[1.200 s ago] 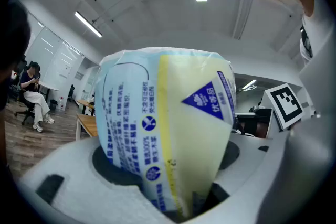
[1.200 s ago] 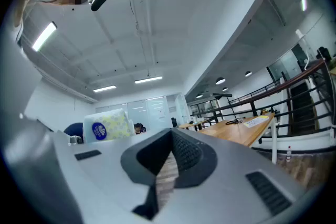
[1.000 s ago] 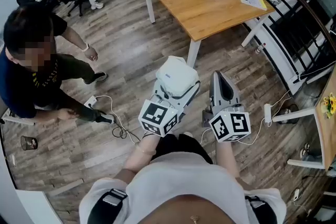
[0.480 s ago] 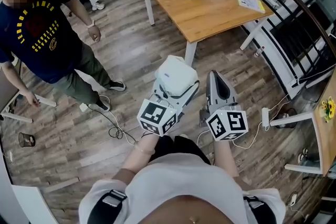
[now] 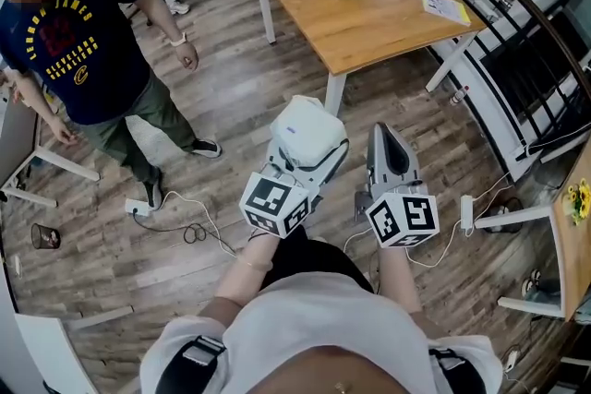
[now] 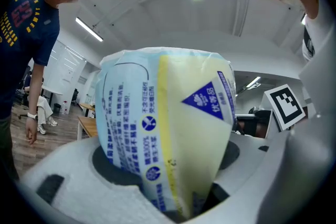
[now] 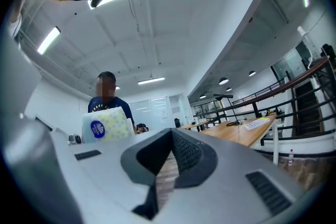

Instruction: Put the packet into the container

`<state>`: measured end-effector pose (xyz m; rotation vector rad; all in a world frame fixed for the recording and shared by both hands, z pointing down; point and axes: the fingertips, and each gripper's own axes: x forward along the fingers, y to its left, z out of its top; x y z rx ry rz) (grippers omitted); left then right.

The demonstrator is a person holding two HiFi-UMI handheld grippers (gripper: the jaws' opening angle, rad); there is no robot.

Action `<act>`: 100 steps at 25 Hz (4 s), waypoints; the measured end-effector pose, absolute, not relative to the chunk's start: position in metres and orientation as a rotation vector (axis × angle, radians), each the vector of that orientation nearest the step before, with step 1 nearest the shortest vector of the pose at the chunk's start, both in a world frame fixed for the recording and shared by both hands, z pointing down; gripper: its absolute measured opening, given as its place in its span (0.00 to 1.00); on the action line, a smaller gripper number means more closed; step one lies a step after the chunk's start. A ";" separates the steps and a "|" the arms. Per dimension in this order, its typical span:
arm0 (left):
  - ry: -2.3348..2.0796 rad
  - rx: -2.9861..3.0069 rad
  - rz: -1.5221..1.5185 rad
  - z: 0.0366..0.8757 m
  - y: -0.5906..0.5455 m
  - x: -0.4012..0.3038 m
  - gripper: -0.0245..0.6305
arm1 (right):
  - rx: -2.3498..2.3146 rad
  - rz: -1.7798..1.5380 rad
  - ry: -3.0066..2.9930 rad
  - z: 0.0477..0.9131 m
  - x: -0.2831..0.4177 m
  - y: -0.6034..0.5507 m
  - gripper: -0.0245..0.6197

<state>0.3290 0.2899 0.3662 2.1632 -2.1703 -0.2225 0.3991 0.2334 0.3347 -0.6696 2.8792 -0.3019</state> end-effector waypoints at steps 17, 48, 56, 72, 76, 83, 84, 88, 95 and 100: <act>-2.170 2.141 -0.204 0.376 0.266 0.303 0.55 | -0.616 -0.321 2.923 0.348 0.365 0.215 0.06; -2.021 2.256 -0.184 0.377 0.124 0.089 0.55 | -0.862 -0.311 2.841 0.347 0.166 0.072 0.06; -2.008 2.253 -0.199 0.383 0.114 0.071 0.55 | -0.871 -0.302 2.857 0.354 0.144 0.058 0.06; -2.040 2.220 -0.219 0.383 0.113 0.043 0.55 | -0.899 -0.176 2.857 0.349 0.140 0.038 0.06; -2.058 2.211 -0.209 0.384 0.112 0.034 0.55 | -0.887 -0.255 2.839 0.353 0.131 0.032 0.06; -2.078 2.196 -0.203 0.387 0.090 0.009 0.55 | -0.870 -0.265 2.841 0.354 0.104 0.006 0.06; -2.077 2.196 -0.204 0.387 0.086 0.005 0.55 | -0.870 -0.264 2.843 0.355 0.100 0.001 0.06; -2.068 2.196 -0.201 0.388 0.066 -0.013 0.55 | -0.872 -0.243 2.848 0.353 0.080 -0.018 0.06; -2.065 2.183 -0.202 0.390 0.026 -0.055 0.55 | -0.867 -0.236 2.881 0.357 0.036 -0.056 0.06; -2.066 2.169 -0.204 0.389 -0.004 -0.086 0.55 | -0.866 -0.199 2.893 0.350 0.007 -0.088 0.06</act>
